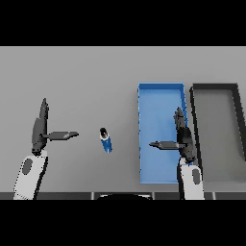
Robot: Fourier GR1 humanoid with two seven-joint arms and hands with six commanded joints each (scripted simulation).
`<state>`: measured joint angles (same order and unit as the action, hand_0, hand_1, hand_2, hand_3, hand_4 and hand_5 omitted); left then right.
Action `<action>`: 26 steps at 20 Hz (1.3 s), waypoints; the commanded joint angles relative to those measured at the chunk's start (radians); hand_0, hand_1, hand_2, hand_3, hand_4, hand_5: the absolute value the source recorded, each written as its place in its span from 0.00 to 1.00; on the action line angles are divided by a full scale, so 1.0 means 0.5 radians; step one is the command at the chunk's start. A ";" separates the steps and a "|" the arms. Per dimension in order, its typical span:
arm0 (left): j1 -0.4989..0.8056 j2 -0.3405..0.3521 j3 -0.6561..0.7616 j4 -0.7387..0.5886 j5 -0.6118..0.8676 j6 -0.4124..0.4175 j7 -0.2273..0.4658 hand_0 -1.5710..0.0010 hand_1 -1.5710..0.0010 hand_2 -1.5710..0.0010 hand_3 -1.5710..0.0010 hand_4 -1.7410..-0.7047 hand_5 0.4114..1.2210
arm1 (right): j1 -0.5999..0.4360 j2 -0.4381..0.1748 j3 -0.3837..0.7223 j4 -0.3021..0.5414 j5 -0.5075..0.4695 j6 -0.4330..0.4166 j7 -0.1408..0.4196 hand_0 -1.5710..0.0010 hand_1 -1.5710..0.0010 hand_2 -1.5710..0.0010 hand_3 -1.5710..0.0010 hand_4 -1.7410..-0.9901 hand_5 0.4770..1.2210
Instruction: Pick up the blue pipe and place it into the blue bin.
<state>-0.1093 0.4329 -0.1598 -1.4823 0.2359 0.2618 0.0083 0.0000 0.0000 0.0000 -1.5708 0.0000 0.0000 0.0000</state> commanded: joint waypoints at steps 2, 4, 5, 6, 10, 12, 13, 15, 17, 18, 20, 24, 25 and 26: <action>-0.009 0.001 0.004 0.008 0.002 -0.002 -0.009 1.00 1.00 1.00 1.00 0.75 0.23 | -0.010 0.002 -0.001 0.006 0.001 -0.004 0.006 1.00 1.00 1.00 1.00 0.71 0.16; -0.021 0.002 0.009 0.023 0.005 -0.007 -0.009 1.00 1.00 1.00 1.00 0.75 0.23 | -0.024 0.004 -0.001 0.017 0.003 -0.008 0.011 1.00 1.00 1.00 1.00 0.71 0.16; -0.028 0.002 0.011 0.032 0.006 -0.010 -0.009 1.00 1.00 1.00 1.00 0.75 0.23 | -0.031 0.005 -0.002 0.023 0.005 -0.010 0.013 1.00 1.00 1.00 1.00 0.71 0.16; -0.020 0.000 0.011 0.032 0.006 -0.013 -0.028 1.00 1.00 1.00 1.00 0.75 0.23 | -0.042 0.007 -0.009 0.038 -0.002 -0.009 0.016 1.00 1.00 1.00 1.00 0.71 0.16; -0.031 0.334 -0.118 0.087 -0.001 -0.600 -0.229 1.00 1.00 1.00 1.00 0.74 0.23 | 0.066 -0.269 0.200 -0.123 0.383 0.068 -0.161 1.00 1.00 1.00 1.00 0.73 0.15; -0.048 0.376 -0.126 0.111 0.001 -0.675 -0.244 1.00 1.00 1.00 1.00 0.75 0.23 | 0.071 -0.291 0.225 -0.144 0.420 0.079 -0.149 1.00 1.00 1.00 1.00 0.73 0.15; -0.056 0.377 -0.125 0.107 0.011 -0.692 -0.264 1.00 1.00 1.00 1.00 0.75 0.23 | 0.077 -0.288 0.233 -0.152 0.427 0.079 -0.145 1.00 1.00 1.00 1.00 0.73 0.15; -0.012 0.384 -0.165 0.046 0.010 -0.748 -0.324 1.00 1.00 1.00 1.00 0.75 0.22 | 0.075 -0.303 0.239 -0.160 0.446 0.080 -0.126 1.00 1.00 1.00 1.00 0.74 0.14; 0.068 0.451 -0.212 -0.085 0.032 -0.851 -0.361 1.00 1.00 1.00 1.00 0.74 0.21 | 0.065 -0.306 0.220 -0.170 0.407 0.093 -0.109 1.00 1.00 1.00 1.00 0.74 0.14; 0.087 0.476 -0.249 -0.159 0.034 -0.894 -0.343 1.00 1.00 1.00 1.00 0.73 0.21 | 0.066 -0.297 0.230 -0.179 0.401 0.101 -0.104 1.00 1.00 1.00 1.00 0.73 0.14; 0.136 0.522 -0.320 -0.276 0.015 -0.943 -0.253 1.00 1.00 1.00 1.00 0.72 0.17 | 0.038 -0.287 0.224 -0.180 0.392 0.093 -0.065 1.00 1.00 1.00 1.00 0.71 0.14; 0.131 0.493 -0.490 -0.393 -0.040 -0.996 -0.006 1.00 1.00 1.00 1.00 0.67 0.09 | 0.054 -0.272 0.236 -0.189 0.382 0.106 -0.077 1.00 1.00 1.00 1.00 0.68 0.13; 0.143 0.482 -0.535 -0.425 -0.067 -1.008 0.011 1.00 1.00 1.00 1.00 0.66 0.08 | 0.056 -0.276 0.243 -0.201 0.399 0.100 -0.059 1.00 1.00 1.00 1.00 0.69 0.13; 0.144 0.460 -0.579 -0.448 -0.108 -1.010 -0.002 1.00 1.00 1.00 1.00 0.64 0.07 | 0.062 -0.295 0.227 -0.215 0.378 0.114 -0.084 1.00 1.00 1.00 1.00 0.70 0.13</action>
<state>-0.0371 0.6618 -0.4500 -1.7066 0.1820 -0.2443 0.0057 0.0312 -0.1480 0.1133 -1.6782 0.1891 0.0565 -0.0436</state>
